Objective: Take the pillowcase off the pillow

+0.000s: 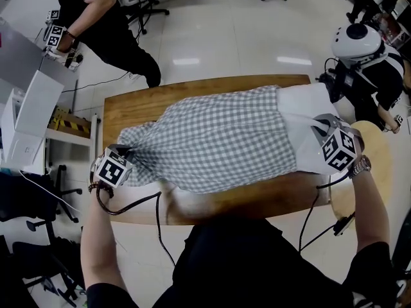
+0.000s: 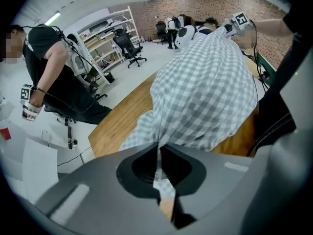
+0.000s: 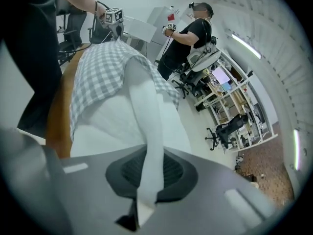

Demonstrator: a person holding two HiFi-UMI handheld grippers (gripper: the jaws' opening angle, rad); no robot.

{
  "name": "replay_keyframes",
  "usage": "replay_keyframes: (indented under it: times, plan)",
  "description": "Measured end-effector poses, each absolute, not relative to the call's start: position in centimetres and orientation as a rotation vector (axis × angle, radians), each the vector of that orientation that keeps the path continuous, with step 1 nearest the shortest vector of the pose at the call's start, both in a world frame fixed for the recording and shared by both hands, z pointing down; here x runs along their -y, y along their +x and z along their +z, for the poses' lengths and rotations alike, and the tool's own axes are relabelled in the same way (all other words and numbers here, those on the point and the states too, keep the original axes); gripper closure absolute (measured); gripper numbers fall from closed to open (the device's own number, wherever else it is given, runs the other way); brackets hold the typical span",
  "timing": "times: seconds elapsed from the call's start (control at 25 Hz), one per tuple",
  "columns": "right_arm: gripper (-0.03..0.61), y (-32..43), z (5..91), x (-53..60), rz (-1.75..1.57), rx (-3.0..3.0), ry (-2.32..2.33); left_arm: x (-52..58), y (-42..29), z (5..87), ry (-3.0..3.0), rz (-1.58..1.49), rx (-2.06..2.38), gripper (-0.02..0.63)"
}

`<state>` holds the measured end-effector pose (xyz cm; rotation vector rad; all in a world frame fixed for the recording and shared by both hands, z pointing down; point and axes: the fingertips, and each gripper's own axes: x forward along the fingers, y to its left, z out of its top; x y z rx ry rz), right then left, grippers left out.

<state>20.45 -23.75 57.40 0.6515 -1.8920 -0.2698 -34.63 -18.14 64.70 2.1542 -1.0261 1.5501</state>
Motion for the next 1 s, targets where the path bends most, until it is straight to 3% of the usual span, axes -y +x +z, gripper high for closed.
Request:
replay_keyframes:
  times: [1.0]
  plan:
    - [0.563, 23.3, 55.1, 23.0, -0.238, 1.841, 0.765, 16.6, -35.6, 62.1, 2.199, 1.483, 1.093, 0.607]
